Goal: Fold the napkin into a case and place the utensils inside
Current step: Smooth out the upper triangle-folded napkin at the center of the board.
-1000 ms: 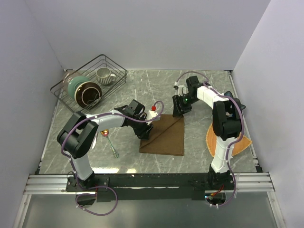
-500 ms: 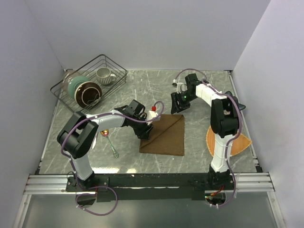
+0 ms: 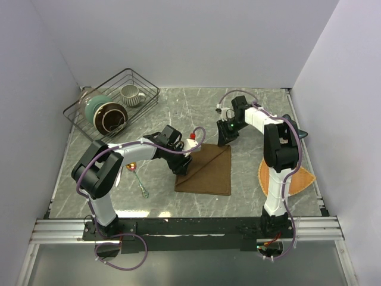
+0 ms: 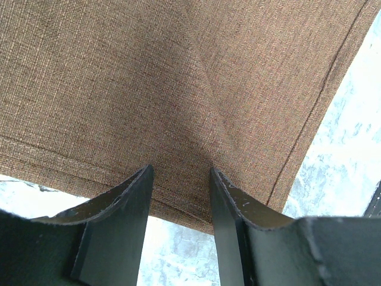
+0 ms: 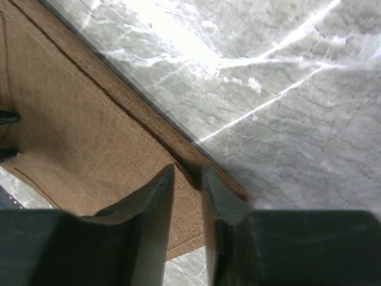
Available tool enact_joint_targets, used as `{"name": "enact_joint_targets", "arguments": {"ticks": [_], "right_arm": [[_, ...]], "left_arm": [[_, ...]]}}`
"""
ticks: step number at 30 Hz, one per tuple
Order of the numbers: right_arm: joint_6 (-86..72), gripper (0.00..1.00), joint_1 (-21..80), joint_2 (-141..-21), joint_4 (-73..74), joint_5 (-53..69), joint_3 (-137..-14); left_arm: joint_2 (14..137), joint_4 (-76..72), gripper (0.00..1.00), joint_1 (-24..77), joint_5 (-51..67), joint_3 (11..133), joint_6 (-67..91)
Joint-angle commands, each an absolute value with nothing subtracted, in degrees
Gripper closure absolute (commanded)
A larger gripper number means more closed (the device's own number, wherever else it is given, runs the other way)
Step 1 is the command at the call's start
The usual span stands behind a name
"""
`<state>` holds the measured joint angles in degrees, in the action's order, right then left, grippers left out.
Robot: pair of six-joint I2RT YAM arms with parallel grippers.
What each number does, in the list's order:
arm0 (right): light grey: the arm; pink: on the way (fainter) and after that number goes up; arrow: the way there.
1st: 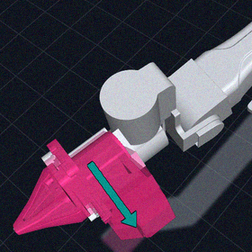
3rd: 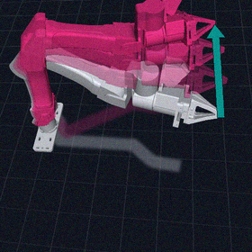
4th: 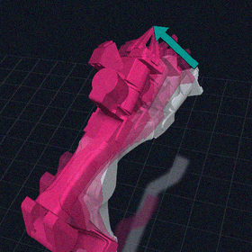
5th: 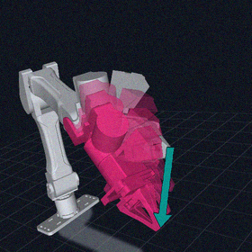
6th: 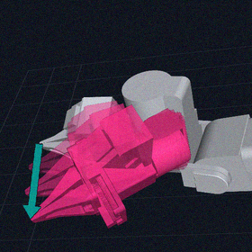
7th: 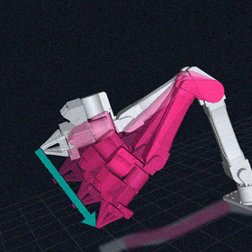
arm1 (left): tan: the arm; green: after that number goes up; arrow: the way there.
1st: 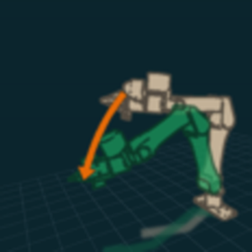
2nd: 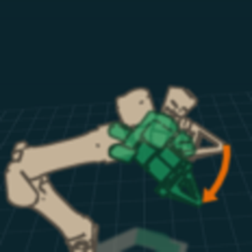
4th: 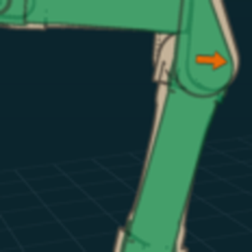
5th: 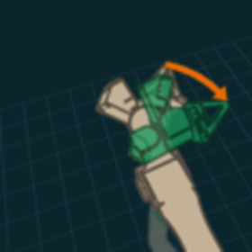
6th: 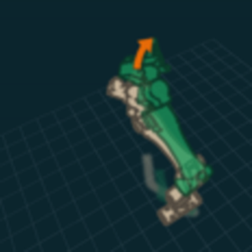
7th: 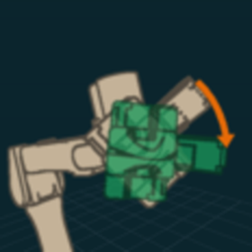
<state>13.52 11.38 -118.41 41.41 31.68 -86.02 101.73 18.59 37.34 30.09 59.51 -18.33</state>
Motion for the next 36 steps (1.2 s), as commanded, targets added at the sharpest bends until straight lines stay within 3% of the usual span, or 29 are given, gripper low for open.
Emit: {"name": "enact_joint_targets", "arguments": {"ticks": [1, 5, 16, 19, 20, 22, 23, 25, 29, 32, 36], "right_arm": [[14.94, 0.72, 11.34, -116.54, 40.7, 30.32, -84.9], [14.59, 0.78, 11.07, -116.37, 39.82, 29.01, -84.11], [13.36, 0.79, 11.07, -116.72, 38.76, 27.25, -84.29], [13.1, 0.71, 11.07, -116.02, 39.9, 28.29, -84.73], [12.92, 0.65, 10.99, -115.06, 40.42, 29.0, -85.25], [11.96, 0.58, 10.72, -113.39, 41.91, 32.14, -85.78], [11.52, 0.49, 10.55, -111.12, 42.45, 33.12, -86.56], [10.2, 0.37, 10.29, -108.47, 43.15, 35.06, -87.27], [7.74, 0.01, 10.11, -99.43, 42.02, 38.75, -86.49], [4.06, 0.0, 10.19, -94.33, 39.91, 41.65, -83.95], [-6.92, 0.0, 12.21, -90.36, 33.33, 48.67, -77.27]], "left_arm": [[101.43, 18.81, 0.51, 37.88, 30.24, 60.91, -18.63], [101.34, 18.89, 0.52, 37.79, 29.71, 60.82, -18.63], [100.9, 19.69, 0.48, 37.88, 27.69, 60.47, -18.63], [97.58, 18.64, 0.33, 37.36, 28.56, 59.68, -17.5], [95.99, 18.02, 0.23, 36.57, 29.09, 59.33, -15.84], [90.22, 15.39, 0.13, 35.34, 31.19, 58.1, -13.2], [88.17, 14.86, 0.03, 33.94, 33.72, 58.01, -10.49], [82.65, 13.37, 0.01, 32.44, 35.5, 57.83, -8.18], [74.02, 10.03, 0.01, 31.82, 37.53, 56.08, -0.47], [68.04, 2.16, 0.01, 31.82, 35.42, 52.22, 11.02], [66.0, -11.67, 0.01, 31.9, 45.65, 43.26, 24.67]]}}
